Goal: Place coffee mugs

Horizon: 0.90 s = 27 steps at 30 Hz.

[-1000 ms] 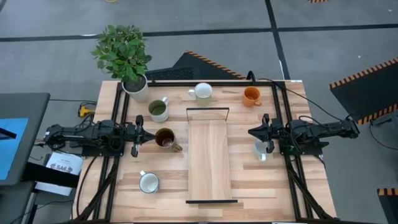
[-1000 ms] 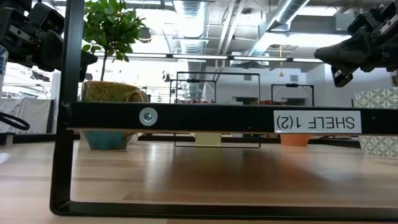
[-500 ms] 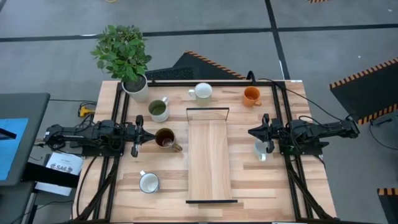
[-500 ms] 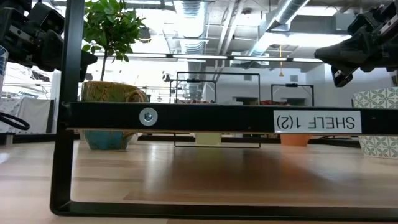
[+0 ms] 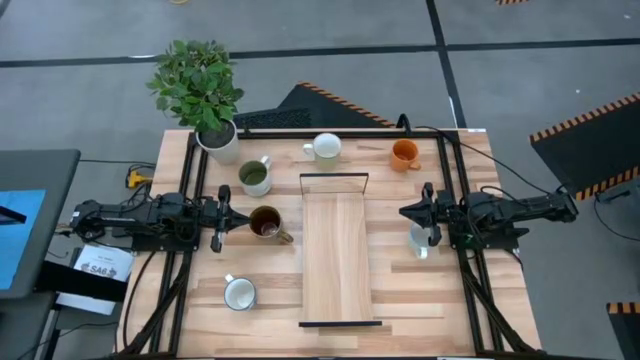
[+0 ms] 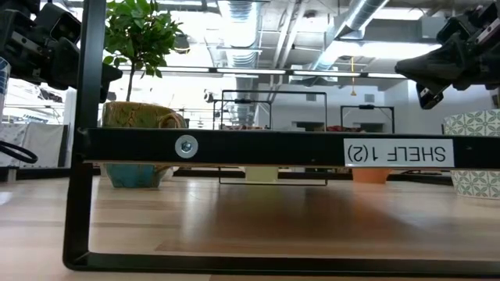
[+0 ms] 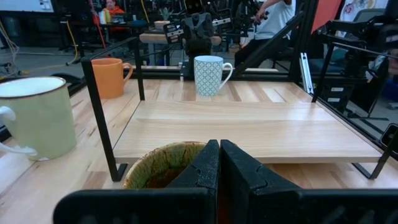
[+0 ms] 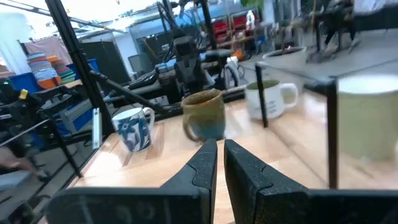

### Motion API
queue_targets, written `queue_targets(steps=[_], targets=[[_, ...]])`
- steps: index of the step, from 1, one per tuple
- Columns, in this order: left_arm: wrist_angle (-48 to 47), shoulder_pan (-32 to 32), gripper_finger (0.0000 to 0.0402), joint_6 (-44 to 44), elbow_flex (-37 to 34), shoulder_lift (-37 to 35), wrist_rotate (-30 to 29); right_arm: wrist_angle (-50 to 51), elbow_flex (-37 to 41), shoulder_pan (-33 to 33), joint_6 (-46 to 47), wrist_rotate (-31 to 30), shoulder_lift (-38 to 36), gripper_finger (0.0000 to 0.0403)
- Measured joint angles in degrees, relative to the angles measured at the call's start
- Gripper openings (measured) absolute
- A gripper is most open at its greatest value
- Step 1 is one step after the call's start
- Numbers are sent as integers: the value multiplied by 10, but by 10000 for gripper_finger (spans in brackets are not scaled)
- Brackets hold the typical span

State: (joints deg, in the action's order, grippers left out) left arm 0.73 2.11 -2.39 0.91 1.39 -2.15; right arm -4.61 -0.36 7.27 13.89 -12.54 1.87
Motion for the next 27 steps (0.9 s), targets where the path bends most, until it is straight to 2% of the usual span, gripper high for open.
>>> queue_targets(steps=[4, 8, 11, 13, 15, 18, 21, 27], targets=[[0, 0, 0, 0, 0, 0, 0, -191, 0, -13, -52, -35, 7, 58], [0, 0, 0, 0, 0, 1, 1, -386, 0, -26, -50, -7, 47, 58], [0, 0, 0, 0, 0, 1, 1, -436, -14, -31, -85, 18, 105, 58], [0, 0, 0, 0, 0, 1, 1, -435, -55, -43, -124, -7, 154, 58], [0, 0, 0, 0, 0, 1, 1, -367, -105, -60, -125, -58, 202, 58], [0, 0, 0, 0, 0, 1, 1, -198, -208, -100, -92, -121, 283, 58], [0, 0, 0, 0, 0, 1, 0, -10, -317, -151, -50, -131, 371, 61], [0, 0, 0, 0, 0, 1, -1, 246, -473, -281, -12, -131, 513, 91]])
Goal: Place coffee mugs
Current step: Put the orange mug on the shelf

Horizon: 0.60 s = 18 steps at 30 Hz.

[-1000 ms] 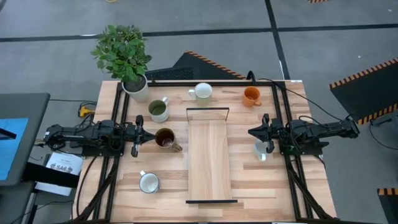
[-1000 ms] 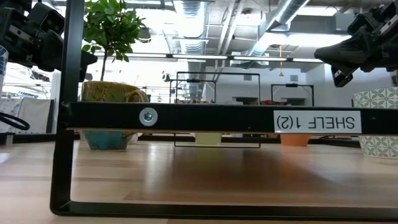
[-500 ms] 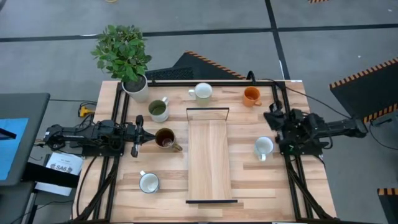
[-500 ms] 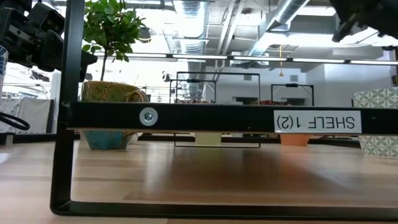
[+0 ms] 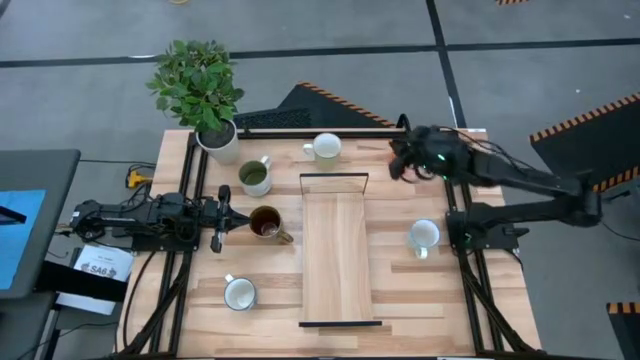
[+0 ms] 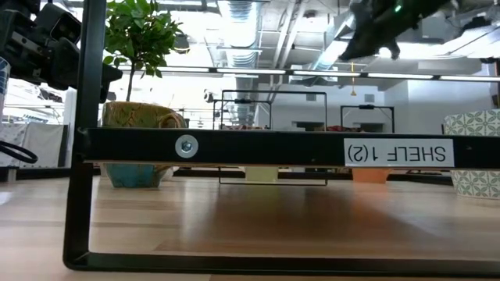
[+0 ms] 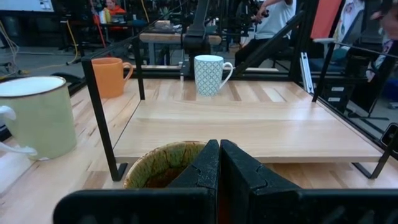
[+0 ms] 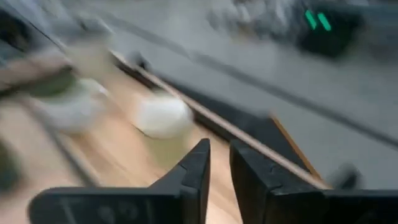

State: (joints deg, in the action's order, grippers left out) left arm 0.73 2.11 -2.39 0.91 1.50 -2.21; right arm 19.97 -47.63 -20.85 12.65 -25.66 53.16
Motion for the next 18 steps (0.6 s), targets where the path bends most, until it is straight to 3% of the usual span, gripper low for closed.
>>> queue_targets(steps=[4, 8, 13, 18], targets=[[0, 0, 0, 0, 0, 0, 0, 114, -35, -85, 26, 60, 66, 133], [0, 0, 0, 0, 0, 0, 0, 156, -37, -143, 12, 145, 114, 186], [0, 0, 0, 0, 0, 0, 0, 153, -37, -181, -12, 151, 167, 233], [0, 0, 0, 0, 0, 0, 0, 162, -37, -199, -27, 154, 216, 241]])
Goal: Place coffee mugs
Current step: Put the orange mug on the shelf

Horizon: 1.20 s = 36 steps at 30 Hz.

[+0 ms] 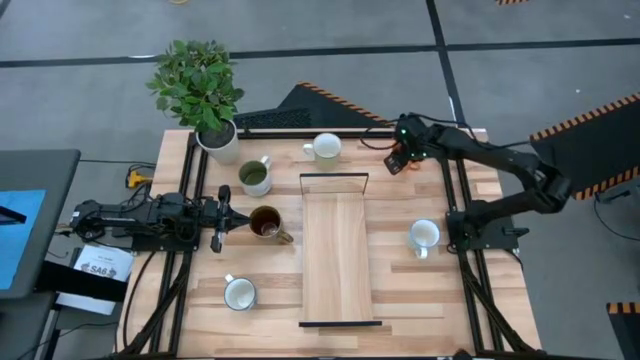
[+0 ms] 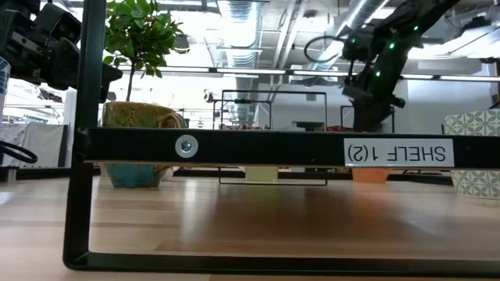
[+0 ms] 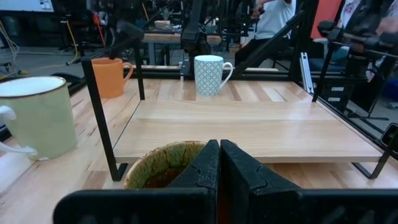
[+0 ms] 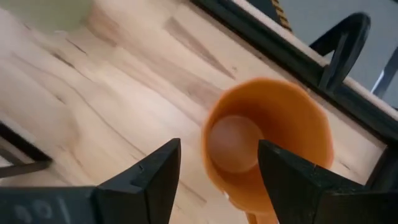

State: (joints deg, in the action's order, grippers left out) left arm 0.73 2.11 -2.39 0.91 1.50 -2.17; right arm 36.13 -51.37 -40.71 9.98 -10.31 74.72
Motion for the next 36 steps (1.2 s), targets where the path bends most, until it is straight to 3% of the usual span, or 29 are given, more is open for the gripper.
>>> queue_targets(steps=[13, 16, 21, 22, 29, 36], targets=[[0, 0, 0, 0, 0, 0, 0, -6, -1, 0, -28, 0, 101, 222], [0, 0, 0, 0, 0, 0, 0, 2, -1, 1, -29, -1, 98, 183], [0, 0, 0, 0, 0, 0, 0, 41, -1, 2, -35, -1, 60, 46], [0, 0, 0, 0, 0, 0, 0, 54, 0, 3, -40, 0, 47, 37], [0, 0, 0, 0, 0, 0, 0, 182, -60, 53, -19, -2, -54, 39], [0, 0, 0, 0, 0, 0, 0, 233, -194, 206, -1, -3, -114, 39]])
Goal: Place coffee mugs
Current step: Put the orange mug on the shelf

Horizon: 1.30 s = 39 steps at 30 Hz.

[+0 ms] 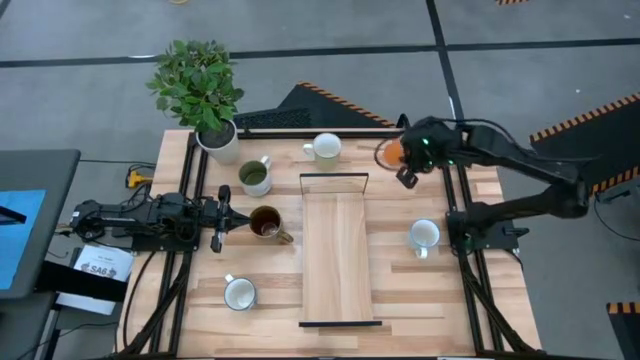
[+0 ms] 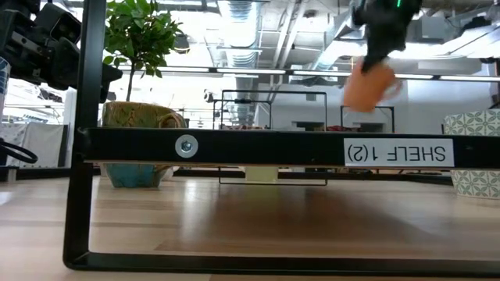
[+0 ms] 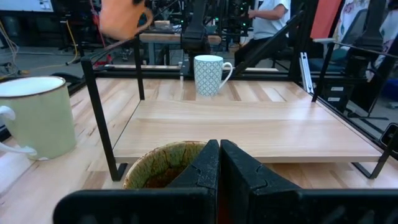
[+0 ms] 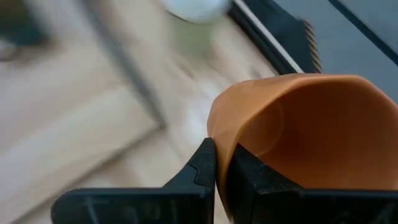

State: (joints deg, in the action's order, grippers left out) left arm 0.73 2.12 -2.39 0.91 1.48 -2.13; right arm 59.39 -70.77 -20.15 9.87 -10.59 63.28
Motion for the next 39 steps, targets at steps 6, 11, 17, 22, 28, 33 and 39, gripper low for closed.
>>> queue_targets(steps=[6, 11, 17, 22, 28, 33, 39], targets=[[0, 0, 0, 0, 0, 0, 0, 34, -87, 195, 41, 1, 25, 39], [0, 0, 0, 0, 0, 0, 0, -10, -91, 318, 42, 3, 97, 39], [0, 0, 0, 0, 0, 0, 0, 2, -91, 358, 33, -47, 203, 39], [0, 0, 0, 0, 0, 0, 0, 16, -90, 338, 8, -75, 278, 39], [0, 0, 0, 0, 0, 0, 0, 10, -90, 306, -54, -81, 340, 39], [0, 0, 0, 0, 0, 0, 0, -2, -90, 287, -89, -91, 355, 39], [0, 0, 0, 0, 0, 0, 0, -33, -90, 266, -118, -88, 351, 39]])
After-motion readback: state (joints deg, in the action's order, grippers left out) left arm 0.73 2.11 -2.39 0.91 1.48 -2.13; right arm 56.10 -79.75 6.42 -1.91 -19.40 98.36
